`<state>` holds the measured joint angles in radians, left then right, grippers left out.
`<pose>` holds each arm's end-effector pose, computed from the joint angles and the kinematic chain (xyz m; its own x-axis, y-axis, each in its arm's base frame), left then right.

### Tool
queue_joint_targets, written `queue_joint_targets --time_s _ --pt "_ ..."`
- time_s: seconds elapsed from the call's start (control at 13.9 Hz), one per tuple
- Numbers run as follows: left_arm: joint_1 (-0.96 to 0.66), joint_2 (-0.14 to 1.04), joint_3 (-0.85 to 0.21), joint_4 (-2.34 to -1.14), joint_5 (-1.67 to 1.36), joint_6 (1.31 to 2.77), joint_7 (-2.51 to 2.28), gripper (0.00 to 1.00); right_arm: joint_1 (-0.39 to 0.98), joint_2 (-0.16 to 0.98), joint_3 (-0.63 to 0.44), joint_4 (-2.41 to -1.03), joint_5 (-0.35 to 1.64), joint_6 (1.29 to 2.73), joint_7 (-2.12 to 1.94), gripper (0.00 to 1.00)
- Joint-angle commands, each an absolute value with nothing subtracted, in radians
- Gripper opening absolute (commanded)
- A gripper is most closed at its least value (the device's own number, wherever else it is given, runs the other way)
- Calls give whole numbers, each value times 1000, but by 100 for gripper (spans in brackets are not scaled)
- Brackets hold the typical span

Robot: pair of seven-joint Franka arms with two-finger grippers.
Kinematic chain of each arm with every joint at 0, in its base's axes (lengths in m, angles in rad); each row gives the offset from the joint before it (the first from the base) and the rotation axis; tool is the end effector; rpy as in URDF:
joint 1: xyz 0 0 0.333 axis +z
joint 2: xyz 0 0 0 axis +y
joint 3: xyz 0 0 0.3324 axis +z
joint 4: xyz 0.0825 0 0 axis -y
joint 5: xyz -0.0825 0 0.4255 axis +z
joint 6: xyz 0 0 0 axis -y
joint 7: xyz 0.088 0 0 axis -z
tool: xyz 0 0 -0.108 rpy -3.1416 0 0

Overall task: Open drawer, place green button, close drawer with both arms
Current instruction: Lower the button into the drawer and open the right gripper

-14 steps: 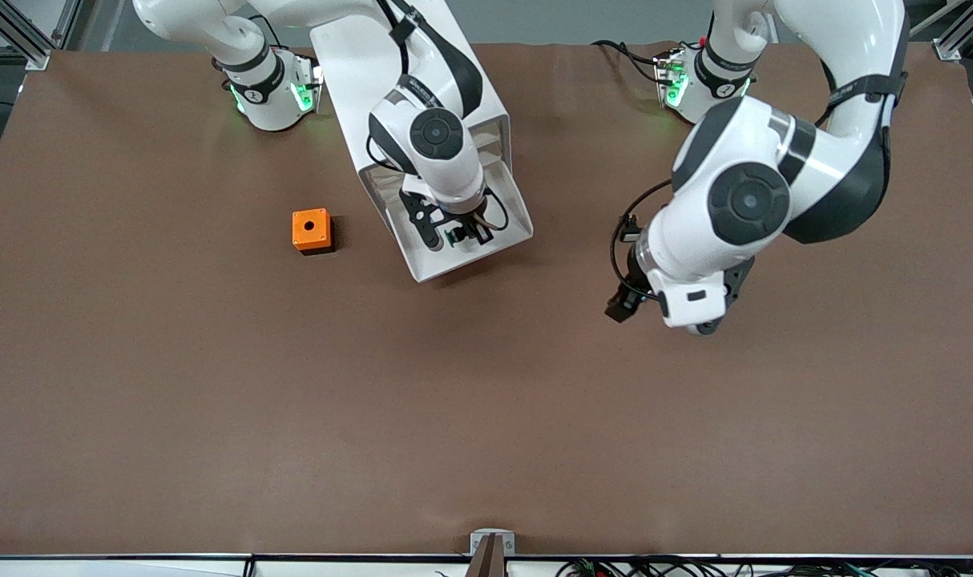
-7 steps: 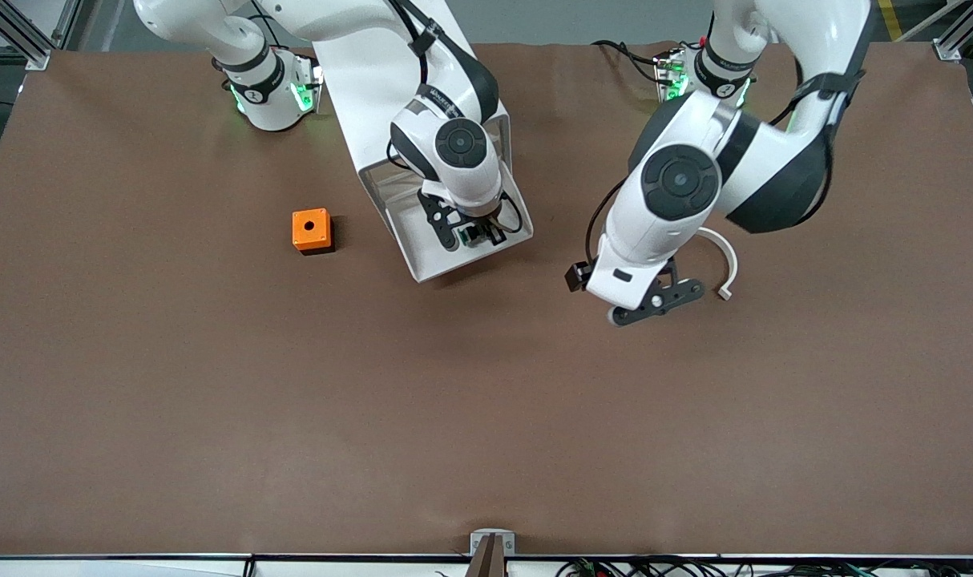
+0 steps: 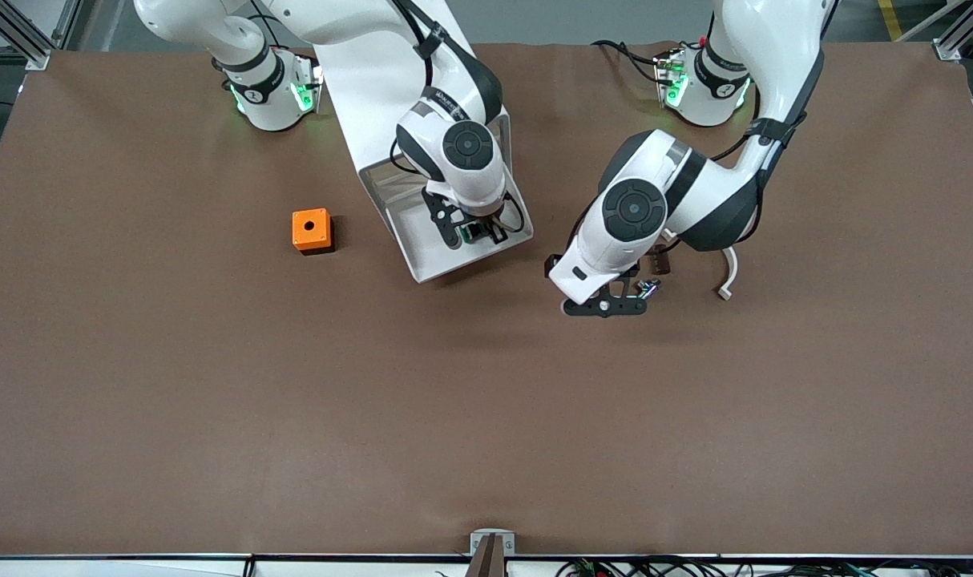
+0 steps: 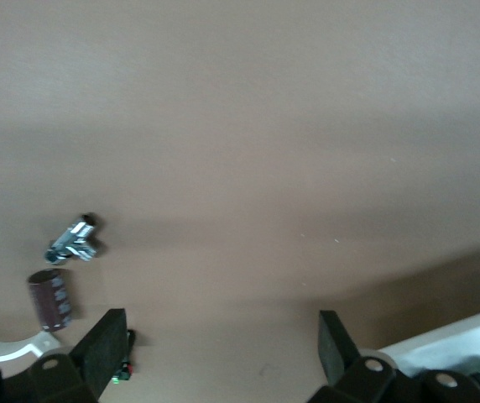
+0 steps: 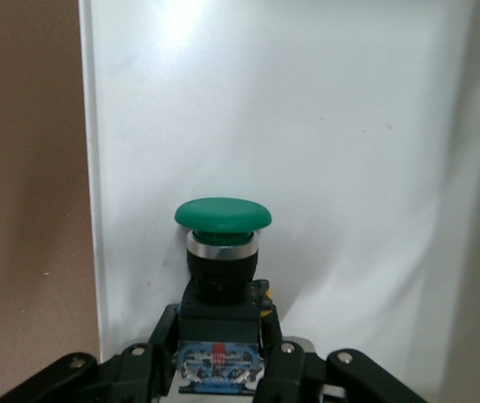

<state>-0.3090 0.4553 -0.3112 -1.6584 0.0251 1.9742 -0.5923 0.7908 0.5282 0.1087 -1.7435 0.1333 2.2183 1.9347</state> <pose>0.5825 -0.3871 0.3400 0.9868 -0.0194 -0.1608 -0.0150 -0.9995 0.0281 0.4366 0.5468 0.2570 0.4154 -0.9011 -0.1246 -0.8966 -0.4287 0.1108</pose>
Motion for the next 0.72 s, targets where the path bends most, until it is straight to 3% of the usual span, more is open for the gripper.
queue_joint_targets --time_s 0.0,0.29,0.65 --pt "-293 472 -342 -1721 -2 2092 -543 100 802 541 98 -1721 120 2203 1933 100" --pt "-279 505 -353 -1822 -89 2313 -419 100 787 537 94 -1662 63 2156 1626 100" --pt "-291 570 -371 -1845 -90 2435 -419 100 645 528 92 -1488 63 1835 1121 100"
